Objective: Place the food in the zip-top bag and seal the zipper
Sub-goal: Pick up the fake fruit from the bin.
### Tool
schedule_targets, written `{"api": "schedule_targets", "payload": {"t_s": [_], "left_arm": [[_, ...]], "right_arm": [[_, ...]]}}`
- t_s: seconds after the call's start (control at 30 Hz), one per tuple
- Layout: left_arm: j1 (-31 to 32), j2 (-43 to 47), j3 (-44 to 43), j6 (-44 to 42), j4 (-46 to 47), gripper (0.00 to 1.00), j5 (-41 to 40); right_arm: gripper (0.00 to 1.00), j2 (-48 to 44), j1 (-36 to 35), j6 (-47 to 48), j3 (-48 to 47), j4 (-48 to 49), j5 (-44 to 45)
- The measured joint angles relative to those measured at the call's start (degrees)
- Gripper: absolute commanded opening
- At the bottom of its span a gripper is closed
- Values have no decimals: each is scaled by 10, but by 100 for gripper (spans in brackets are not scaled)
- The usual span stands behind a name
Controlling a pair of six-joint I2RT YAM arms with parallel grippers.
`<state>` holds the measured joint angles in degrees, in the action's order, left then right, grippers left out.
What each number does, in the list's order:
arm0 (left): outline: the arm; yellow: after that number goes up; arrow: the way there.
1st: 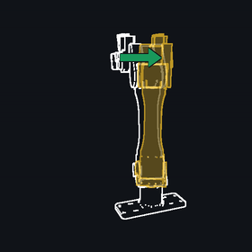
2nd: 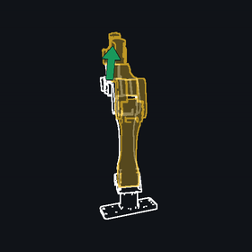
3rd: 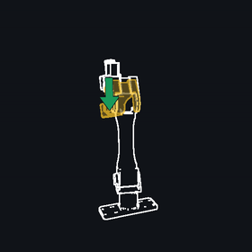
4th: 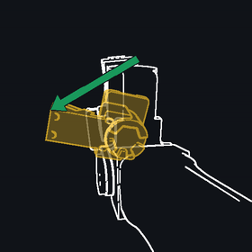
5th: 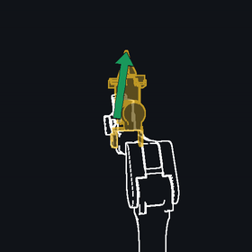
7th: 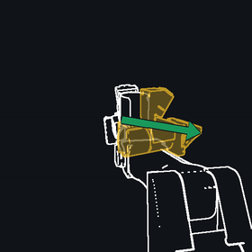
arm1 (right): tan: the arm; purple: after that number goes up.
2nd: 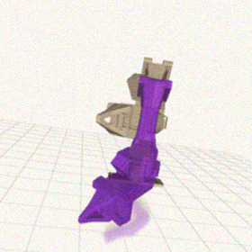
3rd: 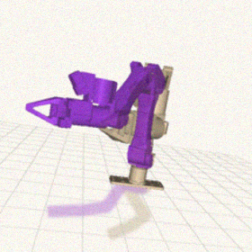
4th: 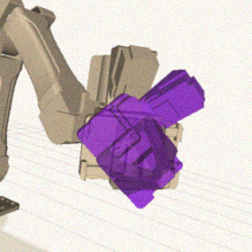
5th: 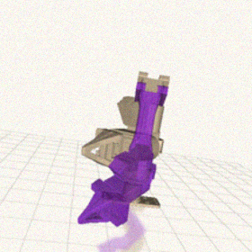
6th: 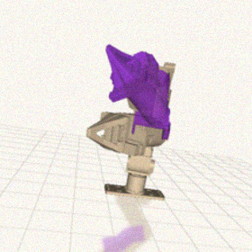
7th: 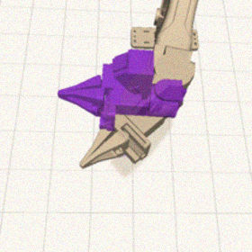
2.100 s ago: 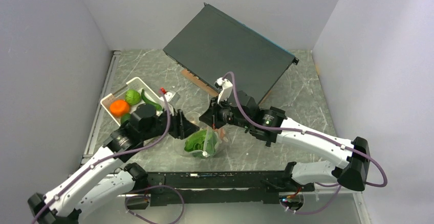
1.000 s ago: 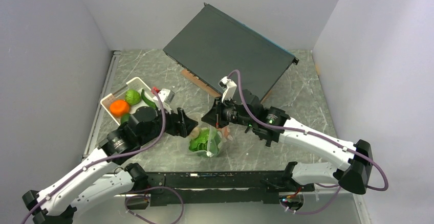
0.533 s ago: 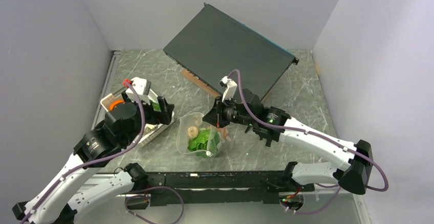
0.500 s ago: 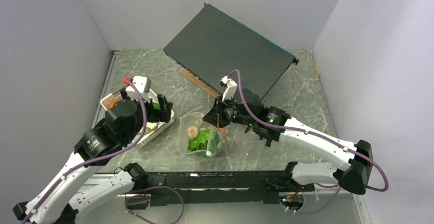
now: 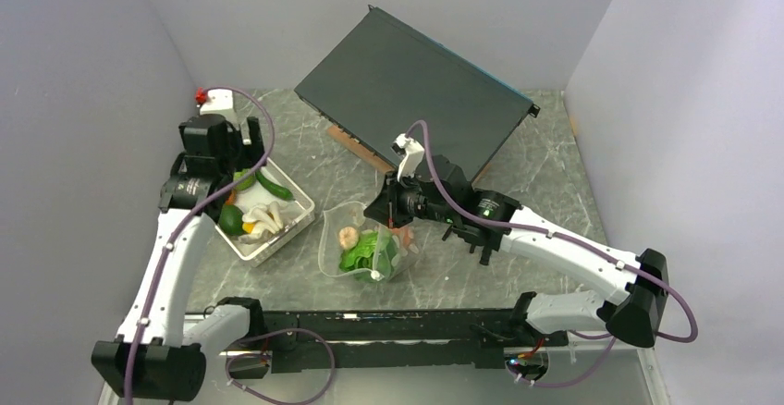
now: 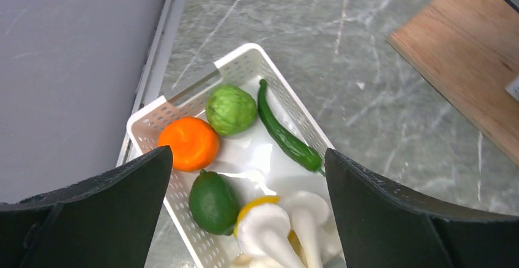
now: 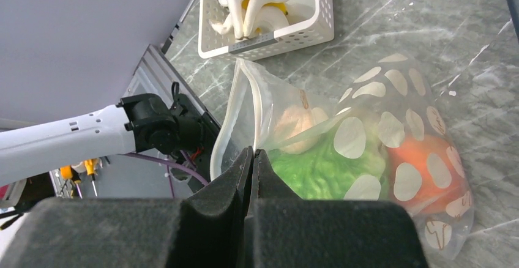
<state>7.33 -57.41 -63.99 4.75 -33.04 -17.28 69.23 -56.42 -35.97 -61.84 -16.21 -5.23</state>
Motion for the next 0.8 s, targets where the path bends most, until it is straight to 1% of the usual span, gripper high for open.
{"api": "schedule_targets", "payload": {"t_s": [0.1, 0.2, 0.3, 0.47, 0.6, 0.73, 0.8], "left_arm": [[-70, -26, 5, 12, 32, 98, 41], [-146, -55, 31, 34, 59, 92, 88], [-191, -95, 39, 48, 50, 91, 121], [-211, -151, 39, 58, 43, 84, 156], [-219, -178, 38, 62, 36, 72, 175], [-226, -208, 30, 63, 19, 63, 180], [-229, -216, 28, 62, 14, 60, 179]], "right_arm": [[0, 2, 0, 4, -6, -7, 0], [0, 2, 0, 6, -10, -9, 0], [0, 2, 0, 9, -10, -9, 0], [0, 2, 0, 9, -10, -6, 0], [0, 2, 0, 9, -6, 2, -1], [0, 2, 0, 11, 1, 6, -6], [0, 2, 1, 11, 6, 13, -10]]}}
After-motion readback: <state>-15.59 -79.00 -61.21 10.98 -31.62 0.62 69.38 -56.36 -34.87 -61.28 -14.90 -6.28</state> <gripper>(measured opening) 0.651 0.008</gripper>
